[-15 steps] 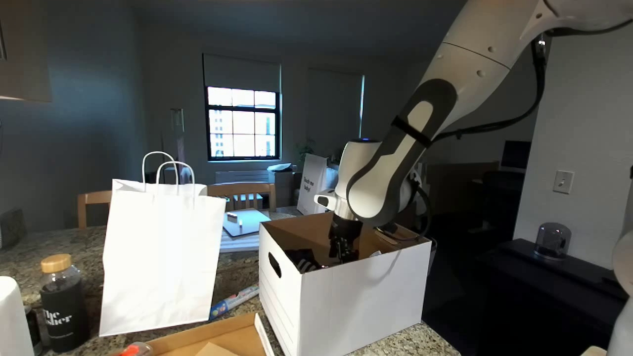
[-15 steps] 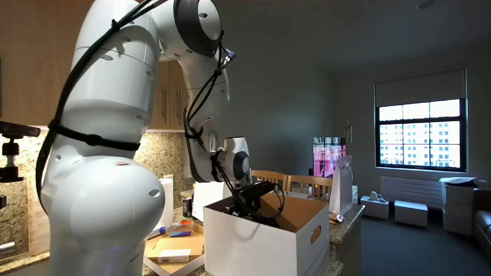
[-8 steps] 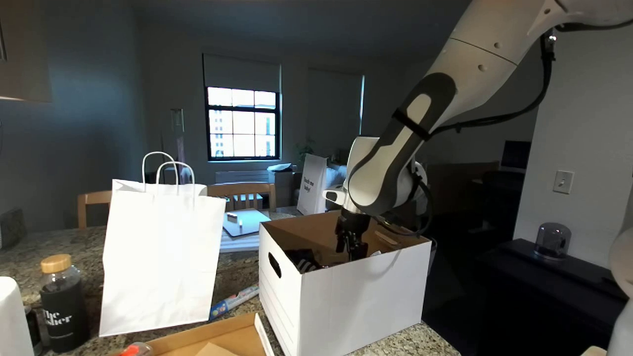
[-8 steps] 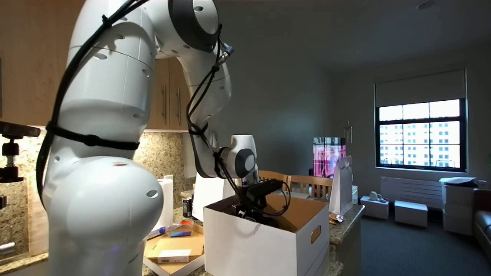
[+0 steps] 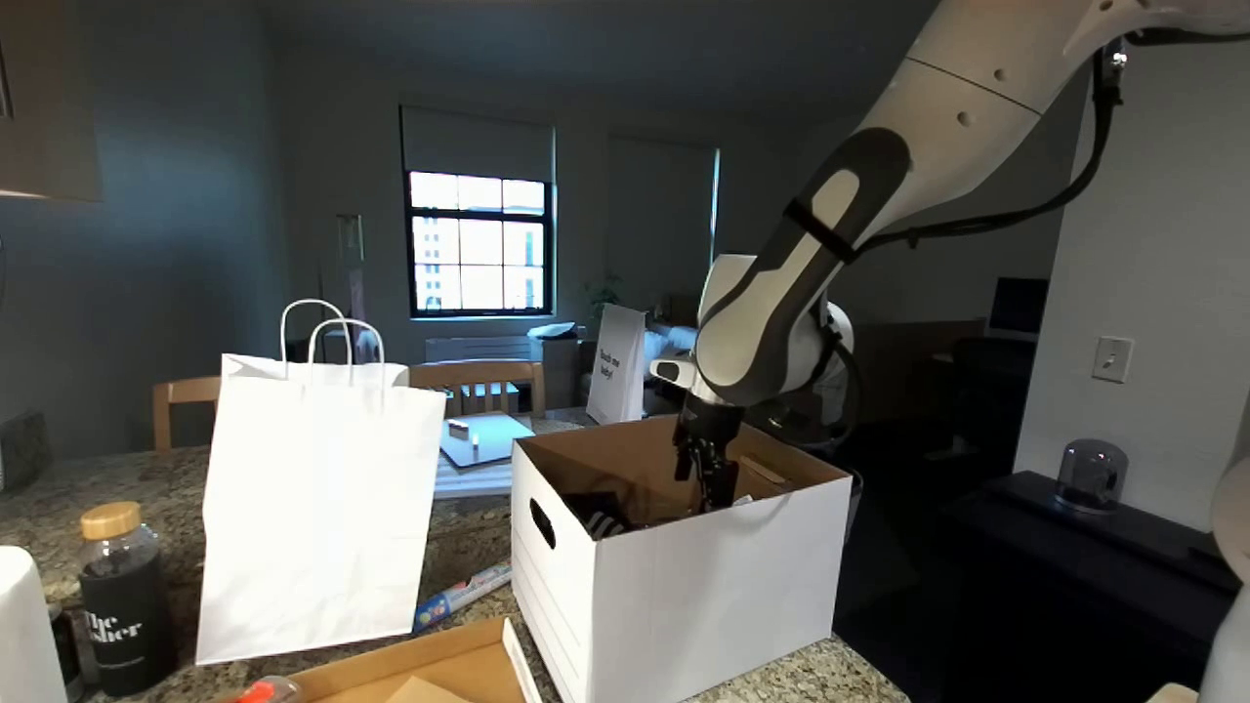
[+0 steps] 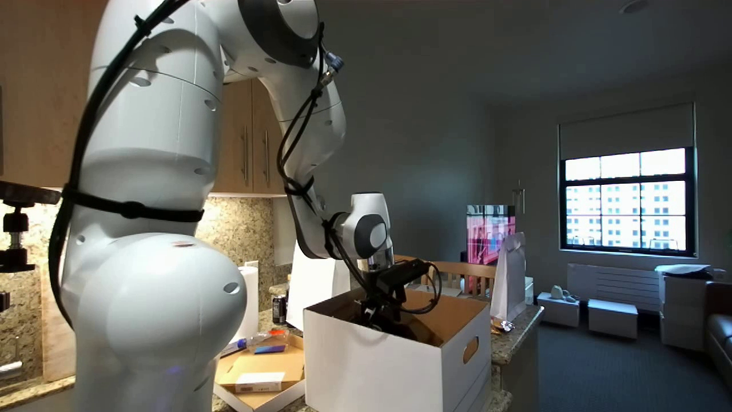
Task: Pick up two bottles from the box and put them on the box cover
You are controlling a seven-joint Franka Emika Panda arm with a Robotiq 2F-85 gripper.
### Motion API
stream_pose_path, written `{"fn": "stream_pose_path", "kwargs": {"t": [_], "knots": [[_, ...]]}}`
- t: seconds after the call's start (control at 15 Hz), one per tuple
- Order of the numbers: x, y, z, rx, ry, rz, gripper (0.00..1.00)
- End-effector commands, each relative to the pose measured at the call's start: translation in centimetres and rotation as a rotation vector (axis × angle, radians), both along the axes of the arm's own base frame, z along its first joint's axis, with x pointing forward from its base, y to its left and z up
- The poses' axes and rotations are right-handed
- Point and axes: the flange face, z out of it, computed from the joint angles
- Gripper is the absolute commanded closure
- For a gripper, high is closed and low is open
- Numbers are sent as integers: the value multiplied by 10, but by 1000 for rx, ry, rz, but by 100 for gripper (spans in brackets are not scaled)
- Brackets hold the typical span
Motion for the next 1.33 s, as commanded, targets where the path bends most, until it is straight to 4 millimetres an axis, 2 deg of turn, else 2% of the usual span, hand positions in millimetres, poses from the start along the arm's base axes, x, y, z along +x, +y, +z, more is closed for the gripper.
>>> {"fn": "stream_pose_path", "kwargs": {"t": [0.0, 1.27], "knots": [[-8, -5, 4, -8, -8, 21, 0], [-23, -15, -17, 2, 18, 119, 0]]}}
